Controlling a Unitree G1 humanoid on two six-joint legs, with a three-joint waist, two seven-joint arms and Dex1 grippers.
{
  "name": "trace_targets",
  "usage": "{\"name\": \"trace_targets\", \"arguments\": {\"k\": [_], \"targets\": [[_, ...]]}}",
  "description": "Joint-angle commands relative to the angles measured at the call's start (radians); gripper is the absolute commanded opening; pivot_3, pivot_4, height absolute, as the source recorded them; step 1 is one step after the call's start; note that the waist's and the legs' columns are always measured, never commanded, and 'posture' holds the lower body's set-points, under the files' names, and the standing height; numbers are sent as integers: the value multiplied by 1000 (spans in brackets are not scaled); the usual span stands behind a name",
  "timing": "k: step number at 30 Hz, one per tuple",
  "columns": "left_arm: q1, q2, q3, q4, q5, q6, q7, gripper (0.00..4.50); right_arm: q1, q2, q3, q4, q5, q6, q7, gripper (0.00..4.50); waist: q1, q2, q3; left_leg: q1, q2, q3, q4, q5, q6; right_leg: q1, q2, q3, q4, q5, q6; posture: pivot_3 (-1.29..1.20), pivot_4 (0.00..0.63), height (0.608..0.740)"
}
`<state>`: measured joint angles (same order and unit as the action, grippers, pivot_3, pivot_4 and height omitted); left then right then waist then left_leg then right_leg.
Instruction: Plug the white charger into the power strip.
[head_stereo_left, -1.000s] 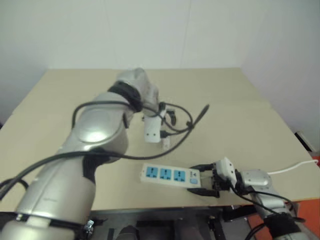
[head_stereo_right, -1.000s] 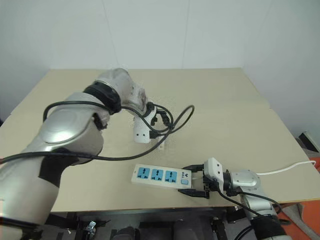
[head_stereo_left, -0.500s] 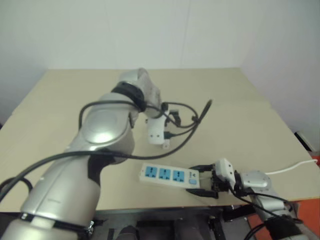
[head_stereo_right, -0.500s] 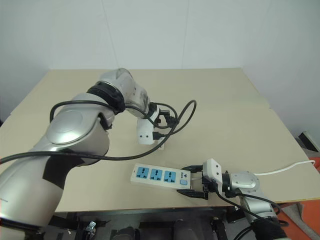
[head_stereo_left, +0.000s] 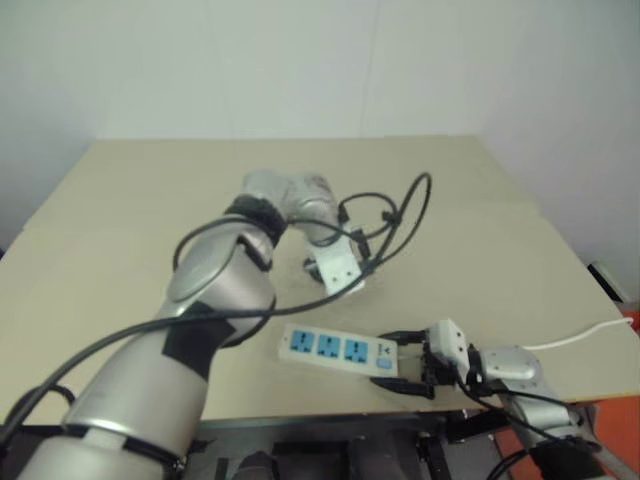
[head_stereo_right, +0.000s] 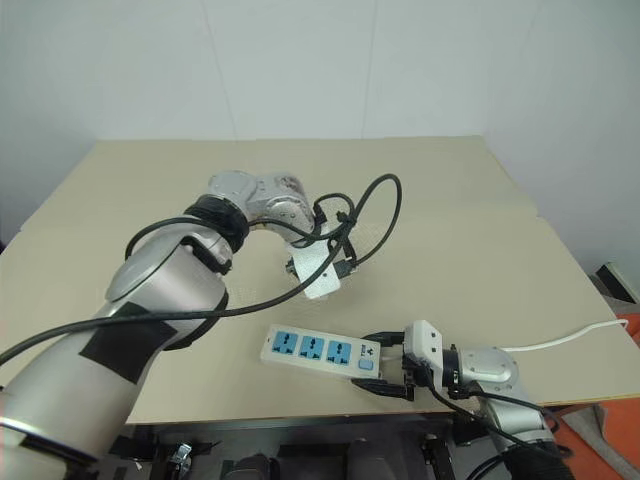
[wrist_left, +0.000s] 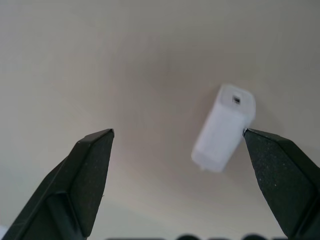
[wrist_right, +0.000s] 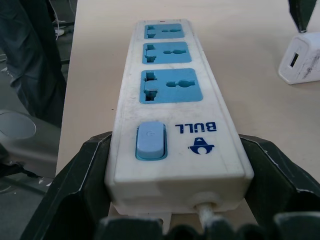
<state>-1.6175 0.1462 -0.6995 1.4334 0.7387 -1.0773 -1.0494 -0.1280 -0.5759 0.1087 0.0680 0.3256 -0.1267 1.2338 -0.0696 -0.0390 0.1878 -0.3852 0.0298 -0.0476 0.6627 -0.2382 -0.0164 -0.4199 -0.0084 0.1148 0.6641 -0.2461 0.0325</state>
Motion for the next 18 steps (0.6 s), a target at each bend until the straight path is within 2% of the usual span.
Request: {"name": "trace_targets", "arguments": {"k": [1, 14, 18], "targets": [[3, -7, 49, -23, -51, 22, -80, 4500, 28, -10, 28, -8, -43, 10, -15, 3439, 0, 0, 0, 0, 0, 0, 0, 0, 0, 0, 0, 0, 0, 0, 0, 0, 150, 740], [9, -3, 68, -29, -49, 5, -164, 4500, 58, -12, 39, -41, -49, 21, -62, 3439, 0, 0, 0, 0, 0, 0, 0, 0, 0, 0, 0, 0, 0, 0, 0, 0, 150, 740], [2, 8, 12, -35, 20, -9, -83, 4500, 55, -9, 44, -39, -53, 22, -75, 3439, -1, 0, 0, 1, 0, 0, 0, 0, 0, 0, 0, 0, 0, 0, 0, 0, 150, 740]]}}
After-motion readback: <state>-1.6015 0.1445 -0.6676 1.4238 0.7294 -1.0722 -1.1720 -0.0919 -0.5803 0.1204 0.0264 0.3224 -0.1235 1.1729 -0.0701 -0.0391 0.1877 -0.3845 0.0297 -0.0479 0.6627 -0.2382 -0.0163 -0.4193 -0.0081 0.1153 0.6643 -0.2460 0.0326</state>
